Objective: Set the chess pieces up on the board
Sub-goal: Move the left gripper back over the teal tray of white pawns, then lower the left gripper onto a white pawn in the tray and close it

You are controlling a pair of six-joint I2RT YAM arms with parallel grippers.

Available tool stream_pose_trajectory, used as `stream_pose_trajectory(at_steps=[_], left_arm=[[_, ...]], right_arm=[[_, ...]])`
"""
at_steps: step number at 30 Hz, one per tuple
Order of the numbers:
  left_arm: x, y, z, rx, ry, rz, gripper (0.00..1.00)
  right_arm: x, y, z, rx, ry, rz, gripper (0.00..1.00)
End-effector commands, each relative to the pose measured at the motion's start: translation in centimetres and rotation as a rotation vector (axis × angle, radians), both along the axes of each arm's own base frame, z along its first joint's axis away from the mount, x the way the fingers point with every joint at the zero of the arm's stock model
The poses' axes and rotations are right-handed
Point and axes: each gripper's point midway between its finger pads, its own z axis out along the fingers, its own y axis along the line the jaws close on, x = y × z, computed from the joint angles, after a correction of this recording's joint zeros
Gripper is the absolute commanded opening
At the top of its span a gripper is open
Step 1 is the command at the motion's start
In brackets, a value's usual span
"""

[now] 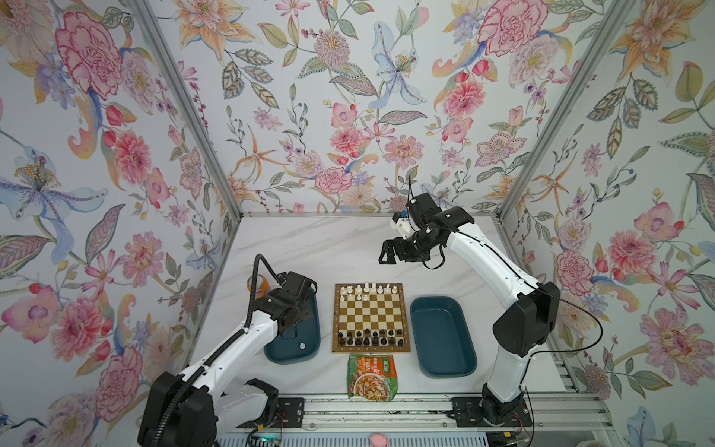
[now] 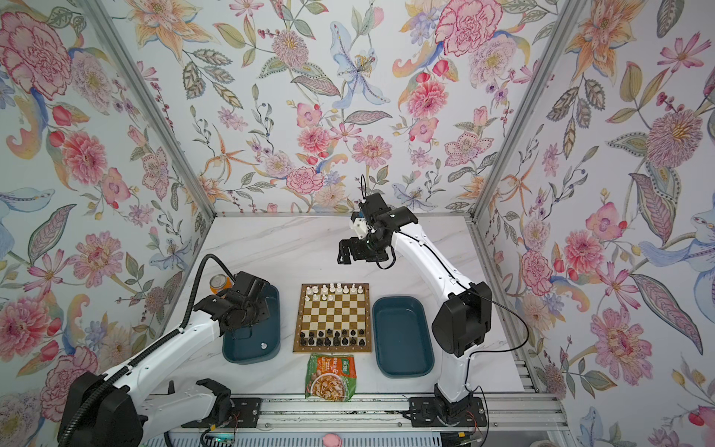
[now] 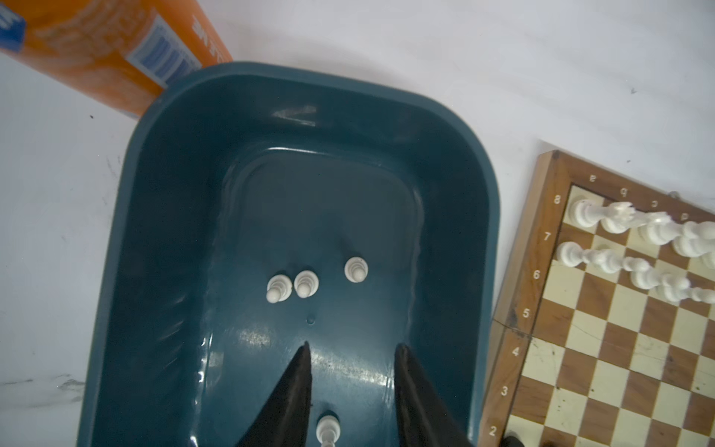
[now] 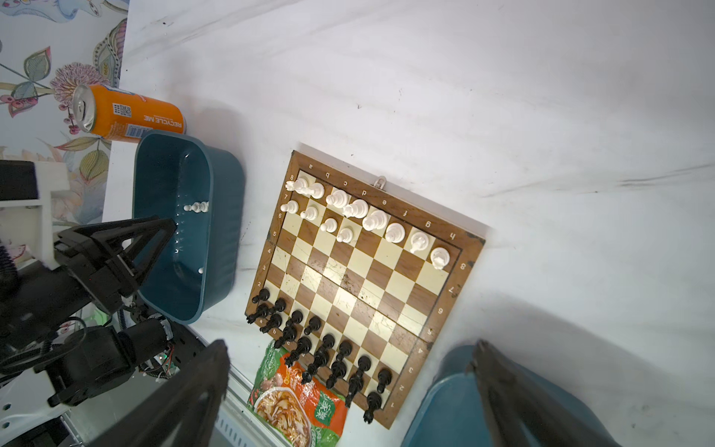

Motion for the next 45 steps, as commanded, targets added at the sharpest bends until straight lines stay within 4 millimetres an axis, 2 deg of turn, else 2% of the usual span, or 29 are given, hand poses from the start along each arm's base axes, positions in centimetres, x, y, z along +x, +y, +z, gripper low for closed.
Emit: stream_pose_trajectory(at_steps=[1,12,22,35,45], left_arm=[[0.0,0.9,-1.4,0.027,0.016,0.017,0.38],[2.8,0.7,-3.1,0.044,0.04,-0.039,0.33],[4.2,-0.2,-4.1,0.03,0.069,-0.08,0.28],[4.6,-0.4,-3.2,0.026,0.06,-0.082,0.28],[4.5,-0.4,-3.9,0.026,0.079,-0.085,0.27]], right_arm=[[-0.1,0.3,0.0,-0.009,0.016,-0.006,0.99],[-0.4,0.2,-0.2,-0.03,0.016,-0.026,0.99],[-0.5,-0.6,-0.3,-0.052,0.01,-0.049,0.99],[-0.4,-0.8,-0.3,-0.057,0.005,-0.056,0.99],[-0.3,-1.0,-0.2,-0.057,0.002,-0.055,0.99]])
